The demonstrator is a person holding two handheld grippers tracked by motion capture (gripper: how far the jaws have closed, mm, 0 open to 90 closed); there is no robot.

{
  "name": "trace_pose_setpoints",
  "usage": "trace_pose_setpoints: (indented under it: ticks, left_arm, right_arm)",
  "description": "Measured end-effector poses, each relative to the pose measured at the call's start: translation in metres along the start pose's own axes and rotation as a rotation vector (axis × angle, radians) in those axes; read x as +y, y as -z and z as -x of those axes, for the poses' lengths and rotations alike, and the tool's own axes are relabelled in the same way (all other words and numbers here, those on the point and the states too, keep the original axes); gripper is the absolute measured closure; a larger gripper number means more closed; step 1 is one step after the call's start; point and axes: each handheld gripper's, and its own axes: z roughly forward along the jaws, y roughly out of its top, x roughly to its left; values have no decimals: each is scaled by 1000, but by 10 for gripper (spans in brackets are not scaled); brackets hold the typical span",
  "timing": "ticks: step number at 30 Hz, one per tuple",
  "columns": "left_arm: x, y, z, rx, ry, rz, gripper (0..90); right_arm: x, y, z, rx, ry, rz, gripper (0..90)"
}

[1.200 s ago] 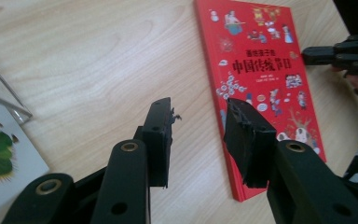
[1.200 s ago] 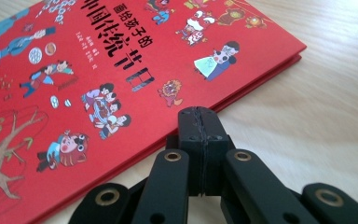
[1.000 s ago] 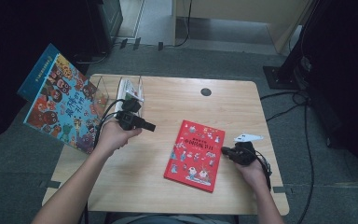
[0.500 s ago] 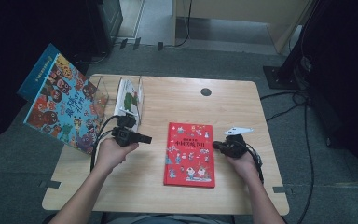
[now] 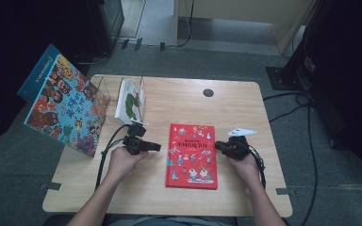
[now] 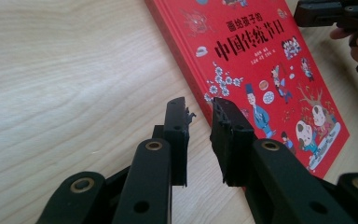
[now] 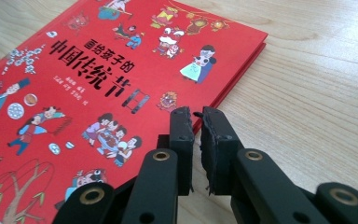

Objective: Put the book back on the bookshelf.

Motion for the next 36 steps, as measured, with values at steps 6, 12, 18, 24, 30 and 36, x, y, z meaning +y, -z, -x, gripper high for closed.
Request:
trace_pose_setpoints:
  ticks: [6,12,18,24,30,36]
  left_arm:
    - [-6,-12,1,3,-5,-22,754]
    - [-10,-22,-1,-6,-10,-38,748]
    - [-14,-27,2,-13,-11,-29,744]
    - [-16,-30,3,-15,-6,-12,772]
    - [-19,-32,9,-13,-19,-3,771]
    - [-20,-33,13,-5,-30,-8,771]
  right_arm:
    - [1,5,-4,-2,-8,17,803]
    - [5,6,-4,-11,-20,18,754]
    - [2,10,-7,-24,-41,31,683]
    - [-1,10,-15,-17,-67,25,627]
    - [-1,6,-25,-43,-36,4,603]
    - [-1,0,-32,-53,-23,-33,572]
